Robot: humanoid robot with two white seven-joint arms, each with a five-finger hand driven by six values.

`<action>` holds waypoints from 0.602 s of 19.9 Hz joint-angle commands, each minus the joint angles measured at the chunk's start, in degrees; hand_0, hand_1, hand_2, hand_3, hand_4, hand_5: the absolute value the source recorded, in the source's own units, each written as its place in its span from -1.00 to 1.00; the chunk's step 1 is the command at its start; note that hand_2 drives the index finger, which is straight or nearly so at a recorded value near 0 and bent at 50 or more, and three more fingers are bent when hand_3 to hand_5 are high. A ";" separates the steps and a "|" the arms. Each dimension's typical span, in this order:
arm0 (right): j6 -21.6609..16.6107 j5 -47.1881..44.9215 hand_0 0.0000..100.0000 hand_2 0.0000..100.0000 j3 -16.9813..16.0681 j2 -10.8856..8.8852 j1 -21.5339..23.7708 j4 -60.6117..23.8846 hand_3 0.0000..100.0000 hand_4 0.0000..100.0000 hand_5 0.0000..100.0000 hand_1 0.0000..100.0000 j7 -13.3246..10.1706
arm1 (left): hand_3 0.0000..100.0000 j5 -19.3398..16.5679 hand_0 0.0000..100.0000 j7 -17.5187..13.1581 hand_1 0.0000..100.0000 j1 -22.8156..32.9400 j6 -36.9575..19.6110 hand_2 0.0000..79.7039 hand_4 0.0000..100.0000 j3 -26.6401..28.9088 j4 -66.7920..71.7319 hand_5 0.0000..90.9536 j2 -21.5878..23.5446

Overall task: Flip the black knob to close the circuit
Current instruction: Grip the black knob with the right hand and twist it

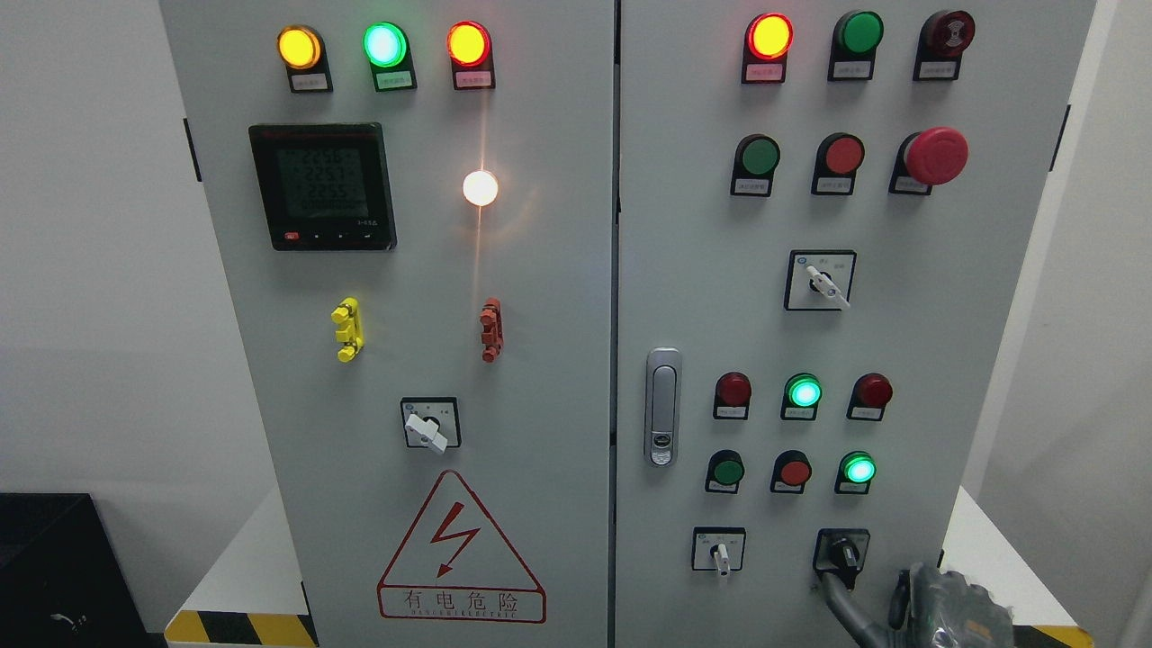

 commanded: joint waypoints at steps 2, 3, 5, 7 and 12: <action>0.01 -0.03 -1.00 0.69 -2.03 -0.12 -0.33 0.09 0.99 0.76 0.86 -0.86 0.42 | -1.00 0.00 -0.76 0.00 0.11 1.23 -0.04 -1.00 -1.00 -0.06 -1.32 -1.00 -0.01; 0.01 -0.03 -1.00 0.69 -2.12 -0.12 -0.59 0.09 0.99 0.76 0.86 -0.86 0.42 | -1.00 0.00 -0.76 0.00 0.11 1.23 -0.04 -1.00 -1.00 0.03 -1.32 -1.00 -0.01; 0.01 -0.12 -1.00 0.69 -2.30 -0.12 -0.68 0.09 0.99 0.76 0.86 -0.85 0.42 | -1.00 0.00 -0.76 0.00 0.11 1.23 -0.04 -1.00 -1.00 0.03 -1.32 -1.00 -0.01; 0.01 -0.12 -1.00 0.69 -2.30 -0.21 -0.68 0.09 0.99 0.76 0.86 -0.85 0.51 | -1.00 0.00 -0.76 0.00 0.11 1.23 -0.04 -1.00 -1.00 -0.06 -1.32 -1.00 -0.01; -0.08 -0.21 -1.00 0.68 -2.39 -0.30 -0.94 0.01 0.99 0.76 0.86 -0.85 0.68 | -1.00 0.00 -0.76 0.00 0.11 1.23 -0.04 -1.00 -1.00 0.03 -1.32 -1.00 -0.01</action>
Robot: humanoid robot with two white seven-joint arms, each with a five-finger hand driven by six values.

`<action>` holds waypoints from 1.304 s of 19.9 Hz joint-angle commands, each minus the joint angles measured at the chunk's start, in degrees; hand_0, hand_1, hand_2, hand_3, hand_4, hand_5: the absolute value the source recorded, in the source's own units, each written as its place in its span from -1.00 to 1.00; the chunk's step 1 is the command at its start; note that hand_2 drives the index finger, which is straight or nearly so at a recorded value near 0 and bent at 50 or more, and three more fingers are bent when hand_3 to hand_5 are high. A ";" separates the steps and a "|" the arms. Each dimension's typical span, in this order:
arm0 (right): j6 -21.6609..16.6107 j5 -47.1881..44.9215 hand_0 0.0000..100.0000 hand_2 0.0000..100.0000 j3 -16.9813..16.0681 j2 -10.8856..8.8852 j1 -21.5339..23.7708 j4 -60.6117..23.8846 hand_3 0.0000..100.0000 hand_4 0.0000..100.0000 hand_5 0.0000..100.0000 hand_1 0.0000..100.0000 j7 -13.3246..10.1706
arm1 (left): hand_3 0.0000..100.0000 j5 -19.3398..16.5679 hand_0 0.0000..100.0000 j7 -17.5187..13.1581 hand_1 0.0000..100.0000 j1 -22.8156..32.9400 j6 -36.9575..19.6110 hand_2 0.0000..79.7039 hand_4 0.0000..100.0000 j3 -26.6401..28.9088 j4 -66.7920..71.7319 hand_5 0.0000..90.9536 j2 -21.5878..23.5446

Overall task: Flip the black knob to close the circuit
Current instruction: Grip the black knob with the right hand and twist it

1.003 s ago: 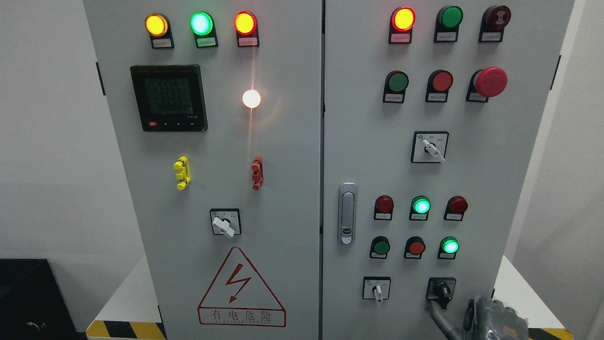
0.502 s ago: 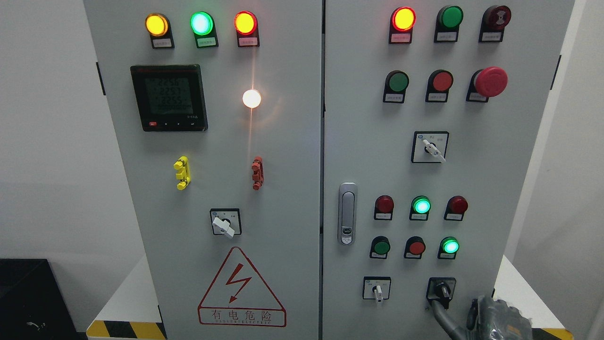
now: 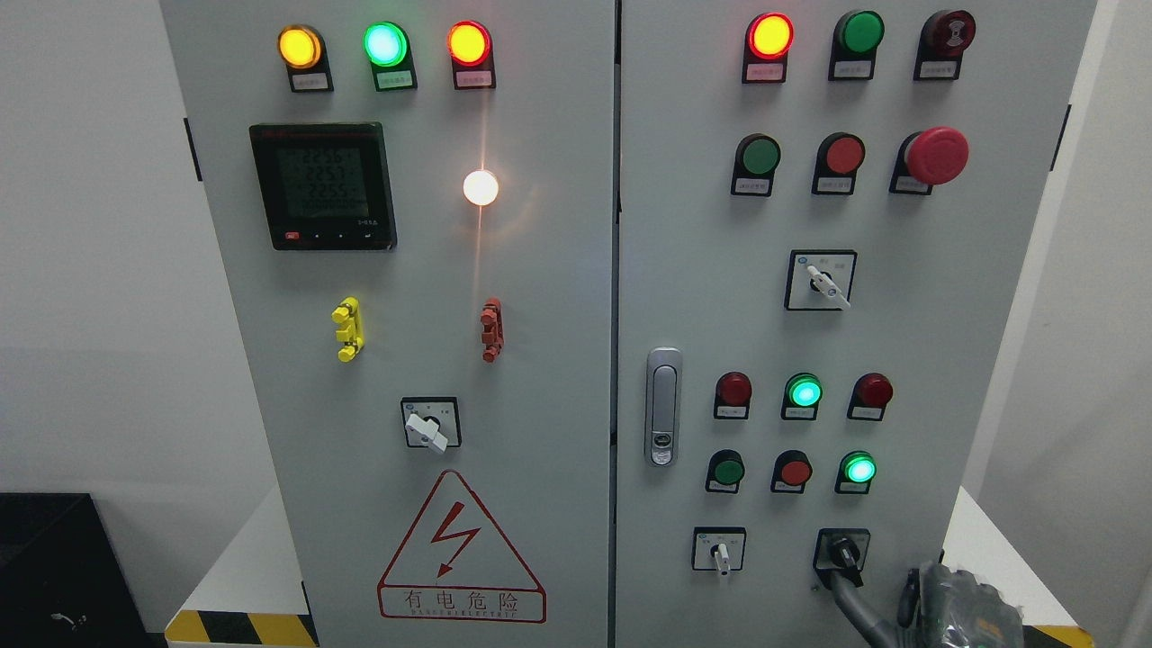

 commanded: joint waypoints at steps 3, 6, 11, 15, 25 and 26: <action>0.02 -0.20 -1.00 0.69 -1.00 -0.27 -0.62 -0.17 0.99 0.76 0.86 -0.86 -0.01 | -1.00 0.00 -0.76 0.00 0.11 1.23 -0.05 -1.00 -1.00 0.03 -1.32 -1.00 -0.01; 0.02 -0.28 -1.00 0.68 -1.00 -0.36 -0.79 -0.17 0.99 0.75 0.86 -0.86 0.07 | -1.00 0.00 -0.76 0.00 0.11 1.23 -0.05 -1.00 -1.00 0.03 -1.32 -1.00 -0.01; 0.02 -0.28 -1.00 0.68 -1.00 -0.36 -0.97 -0.26 0.99 0.75 0.85 -0.86 0.07 | -1.00 0.00 -0.76 0.00 0.11 1.23 -0.05 -1.00 -1.00 -0.06 -1.32 -1.00 -0.01; -0.16 -0.37 -1.00 0.68 -1.97 -0.36 -1.32 -0.26 0.99 0.75 0.85 -0.86 0.08 | -1.00 0.00 -0.76 0.00 0.11 1.23 -0.05 -1.00 -1.00 -0.06 -1.32 -1.00 -0.01; -0.16 -0.37 -1.00 0.68 -2.15 -0.44 -1.58 -0.34 0.98 0.75 0.85 -0.86 0.08 | -1.00 0.00 -0.76 0.00 0.11 1.23 -0.05 -1.00 -1.00 -0.06 -1.32 -1.00 -0.01; -0.16 -0.37 -1.00 0.68 -2.15 -0.44 -1.58 -0.34 0.98 0.75 0.85 -0.86 0.08 | -1.00 0.00 -0.76 0.00 0.11 1.23 -0.05 -1.00 -1.00 0.03 -1.32 -1.00 -0.01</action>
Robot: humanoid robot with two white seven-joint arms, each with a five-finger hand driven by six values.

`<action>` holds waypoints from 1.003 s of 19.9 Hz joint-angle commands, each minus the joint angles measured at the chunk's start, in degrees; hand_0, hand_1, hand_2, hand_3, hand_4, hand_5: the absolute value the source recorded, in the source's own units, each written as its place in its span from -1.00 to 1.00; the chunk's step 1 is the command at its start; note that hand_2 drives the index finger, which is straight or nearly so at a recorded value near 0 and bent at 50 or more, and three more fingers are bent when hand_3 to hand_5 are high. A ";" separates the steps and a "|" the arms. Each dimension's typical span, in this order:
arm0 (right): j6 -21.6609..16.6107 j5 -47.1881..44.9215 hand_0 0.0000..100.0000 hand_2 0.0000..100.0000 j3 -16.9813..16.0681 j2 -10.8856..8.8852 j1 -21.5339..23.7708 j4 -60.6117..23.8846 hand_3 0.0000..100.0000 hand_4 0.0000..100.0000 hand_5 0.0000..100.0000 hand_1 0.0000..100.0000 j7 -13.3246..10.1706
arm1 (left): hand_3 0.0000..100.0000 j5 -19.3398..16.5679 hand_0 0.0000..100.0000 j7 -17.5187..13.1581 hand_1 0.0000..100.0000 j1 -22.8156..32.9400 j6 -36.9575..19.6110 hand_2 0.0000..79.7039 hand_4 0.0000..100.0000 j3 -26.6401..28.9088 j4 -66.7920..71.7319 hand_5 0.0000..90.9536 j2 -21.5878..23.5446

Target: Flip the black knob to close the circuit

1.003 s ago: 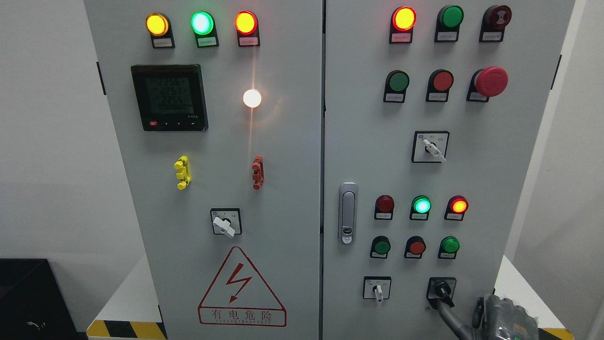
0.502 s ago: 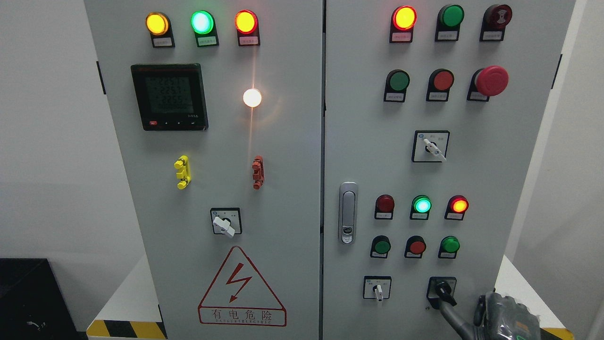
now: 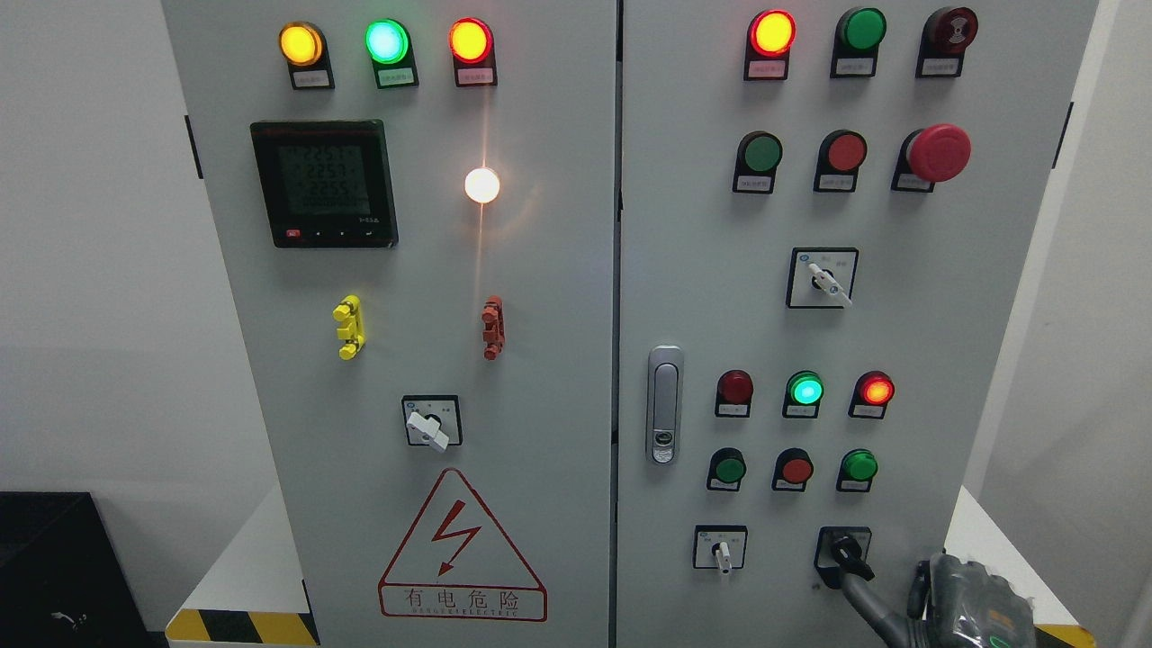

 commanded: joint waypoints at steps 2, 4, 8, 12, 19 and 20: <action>0.13 -0.18 -1.00 0.68 -0.56 -0.11 -0.20 -0.23 0.98 0.75 0.85 -0.86 -0.24 | -1.00 0.00 -0.76 0.00 0.11 1.23 -0.04 -1.00 -1.00 0.04 -1.32 -1.00 0.07; 0.04 -0.27 -1.00 0.68 -0.56 -0.11 -0.28 -0.15 0.98 0.75 0.85 -0.86 -0.24 | -1.00 0.00 -0.76 0.00 0.11 1.23 -0.04 -1.00 -1.00 0.04 -1.32 -1.00 -0.02; -0.13 -0.62 -1.00 0.68 -0.39 -0.02 -0.20 -0.32 0.98 0.75 0.85 -0.86 -0.24 | -1.00 0.00 -0.76 0.00 0.11 1.23 -0.04 -1.00 -1.00 -0.05 -1.32 -1.00 0.07; -0.40 -0.88 -1.00 0.68 0.40 -0.11 0.15 -0.32 0.98 0.76 0.85 -0.86 -0.51 | -1.00 0.00 -0.76 0.00 0.11 1.23 -0.04 -1.00 -1.00 0.04 -1.32 -1.00 -0.02; -0.40 -1.41 -1.00 0.68 1.46 -0.19 0.59 -0.23 0.98 0.76 0.85 -0.86 -0.86 | -1.00 0.00 -0.76 0.00 0.11 1.23 -0.04 -1.00 -1.00 -0.05 -1.32 -1.00 -0.02; -0.40 -1.41 -1.00 0.68 1.63 -0.19 0.68 -0.23 0.98 0.76 0.85 -0.86 -0.95 | -1.00 0.00 -0.76 0.00 0.11 1.23 -0.04 -1.00 -1.00 0.04 -1.32 -1.00 -0.02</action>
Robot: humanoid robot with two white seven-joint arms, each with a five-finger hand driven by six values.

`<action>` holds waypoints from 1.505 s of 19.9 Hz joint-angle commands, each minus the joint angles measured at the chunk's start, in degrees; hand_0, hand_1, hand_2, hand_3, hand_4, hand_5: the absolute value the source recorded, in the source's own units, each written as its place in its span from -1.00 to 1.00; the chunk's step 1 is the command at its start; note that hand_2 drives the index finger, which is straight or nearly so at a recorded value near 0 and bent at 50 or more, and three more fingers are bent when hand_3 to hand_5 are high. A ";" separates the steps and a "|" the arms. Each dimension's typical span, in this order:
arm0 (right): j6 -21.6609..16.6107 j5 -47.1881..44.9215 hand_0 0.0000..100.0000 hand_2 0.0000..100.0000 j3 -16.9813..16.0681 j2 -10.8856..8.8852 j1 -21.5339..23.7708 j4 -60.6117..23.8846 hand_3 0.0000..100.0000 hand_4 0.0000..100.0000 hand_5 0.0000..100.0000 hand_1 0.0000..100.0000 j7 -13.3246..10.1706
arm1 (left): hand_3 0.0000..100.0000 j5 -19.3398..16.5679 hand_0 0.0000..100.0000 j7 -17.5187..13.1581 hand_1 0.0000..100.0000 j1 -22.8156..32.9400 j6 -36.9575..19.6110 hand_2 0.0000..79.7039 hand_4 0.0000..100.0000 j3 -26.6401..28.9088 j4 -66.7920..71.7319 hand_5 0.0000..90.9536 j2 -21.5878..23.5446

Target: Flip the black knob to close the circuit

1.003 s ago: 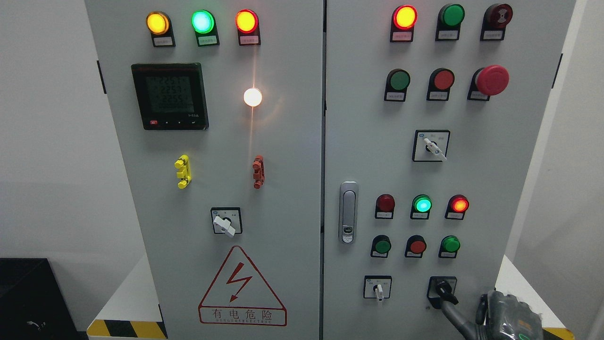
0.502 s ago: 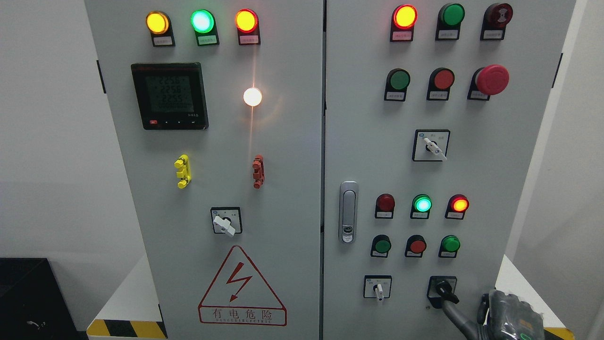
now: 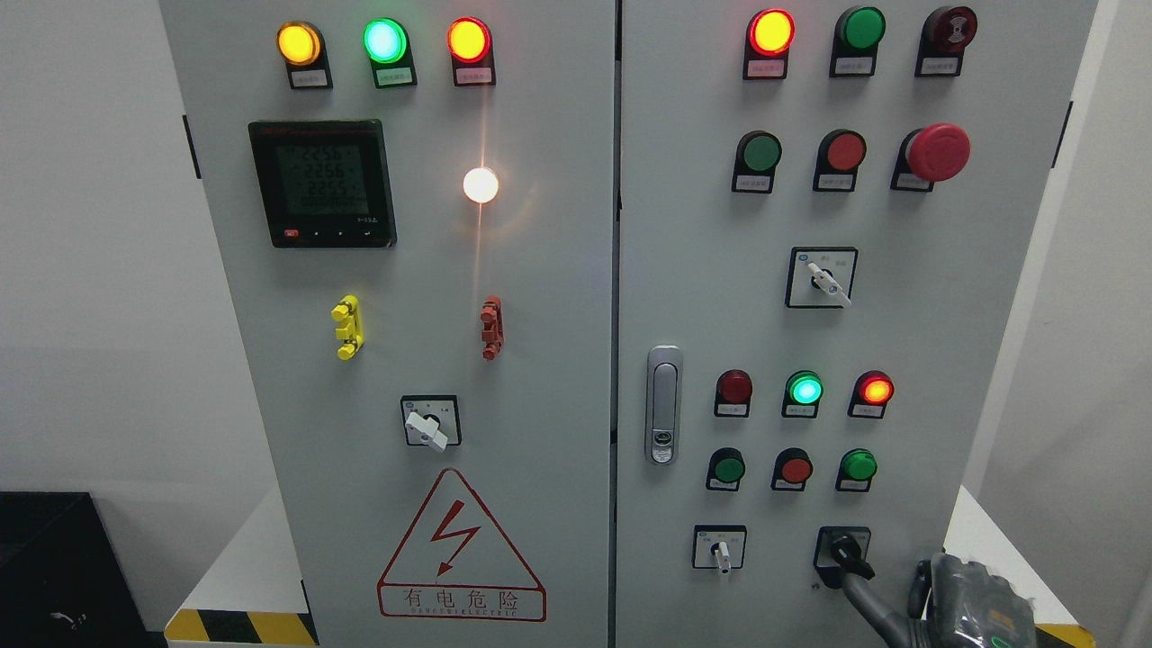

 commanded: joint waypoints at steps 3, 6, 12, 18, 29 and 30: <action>-0.23 -0.18 -1.00 0.67 2.23 -0.07 1.19 -0.29 0.98 0.76 0.85 -0.86 -1.25 | -1.00 0.00 -0.76 0.00 0.11 1.23 -0.05 -1.00 -1.00 0.02 -1.32 -1.00 -0.02; -0.23 -0.18 -1.00 0.68 2.85 -0.07 1.28 -0.46 0.98 0.76 0.85 -0.85 -1.33 | -1.00 0.00 -0.76 0.00 0.11 1.23 -0.05 -1.00 -1.00 0.02 -1.32 -1.00 -0.02; -0.23 -0.18 -1.00 0.68 3.21 -0.16 1.89 -0.55 0.98 0.76 0.85 -0.85 -1.33 | -1.00 0.00 -0.76 0.00 0.11 1.23 -0.05 -1.00 -1.00 0.02 -1.32 -1.00 -0.02; -0.93 -0.26 -1.00 0.68 3.73 -0.16 2.60 -0.55 0.98 0.76 0.85 -0.84 -1.77 | -1.00 0.00 -0.76 0.00 0.11 1.23 -0.05 -1.00 -1.00 -0.06 -1.32 -1.00 -0.02; -1.81 -2.64 -1.00 0.67 6.45 -0.07 3.83 -2.48 0.98 0.76 0.85 -0.83 -3.27 | -1.00 0.00 -0.76 0.00 0.11 1.23 -0.05 -1.00 -1.00 -0.06 -1.32 -1.00 -0.02; -1.90 -2.64 -1.00 0.67 6.46 -0.15 4.18 -2.92 0.98 0.76 0.85 -0.83 -3.35 | -1.00 0.00 -0.76 0.00 0.11 1.23 -0.05 -1.00 -1.00 -0.06 -1.32 -1.00 0.07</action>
